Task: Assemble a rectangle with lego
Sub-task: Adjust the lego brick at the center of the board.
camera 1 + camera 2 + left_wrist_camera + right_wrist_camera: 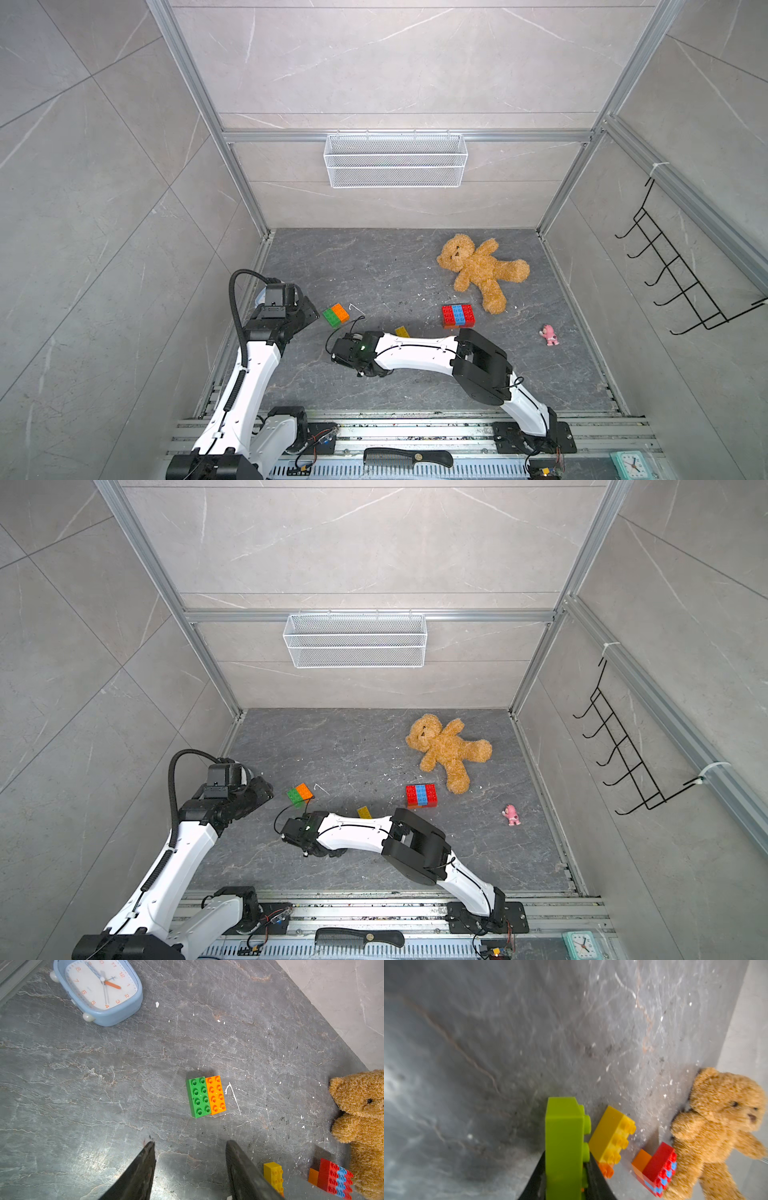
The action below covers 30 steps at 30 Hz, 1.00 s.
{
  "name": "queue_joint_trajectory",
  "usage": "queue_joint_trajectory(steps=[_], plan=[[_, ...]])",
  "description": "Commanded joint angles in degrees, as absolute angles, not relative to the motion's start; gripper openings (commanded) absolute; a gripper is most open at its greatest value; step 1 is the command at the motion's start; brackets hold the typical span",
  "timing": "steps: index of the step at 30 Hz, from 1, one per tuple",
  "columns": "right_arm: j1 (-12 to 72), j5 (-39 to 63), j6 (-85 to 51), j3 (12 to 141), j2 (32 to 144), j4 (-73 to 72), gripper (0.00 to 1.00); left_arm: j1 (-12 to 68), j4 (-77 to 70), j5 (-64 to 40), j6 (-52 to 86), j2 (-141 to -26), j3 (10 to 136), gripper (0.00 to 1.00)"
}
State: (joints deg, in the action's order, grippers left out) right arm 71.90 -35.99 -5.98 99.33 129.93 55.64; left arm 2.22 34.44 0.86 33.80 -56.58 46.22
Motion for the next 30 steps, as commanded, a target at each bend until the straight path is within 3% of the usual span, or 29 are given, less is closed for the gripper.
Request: queue_joint_trajectory(steps=[1,10,19,26,30], plan=[[74.09,-37.92,-6.01,96.28,129.43,56.19,0.33,2.03,35.25,0.0,34.65,-55.67,46.52,0.57],[79.64,-33.89,-11.16,96.84,128.37,60.47,0.51,1.95,34.44,-0.42,35.06,-53.84,44.07,0.57],[81.58,-25.06,-15.59,101.29,128.27,62.45,0.56,2.01,33.62,-0.99,35.76,-51.85,40.88,0.57],[74.16,-16.02,-25.14,99.52,118.01,61.71,0.59,2.0,35.43,-0.32,34.82,-50.36,41.57,0.57],[68.73,-7.9,-41.24,94.76,112.37,61.48,0.75,2.31,32.48,-4.35,32.43,-51.54,39.98,0.6]])
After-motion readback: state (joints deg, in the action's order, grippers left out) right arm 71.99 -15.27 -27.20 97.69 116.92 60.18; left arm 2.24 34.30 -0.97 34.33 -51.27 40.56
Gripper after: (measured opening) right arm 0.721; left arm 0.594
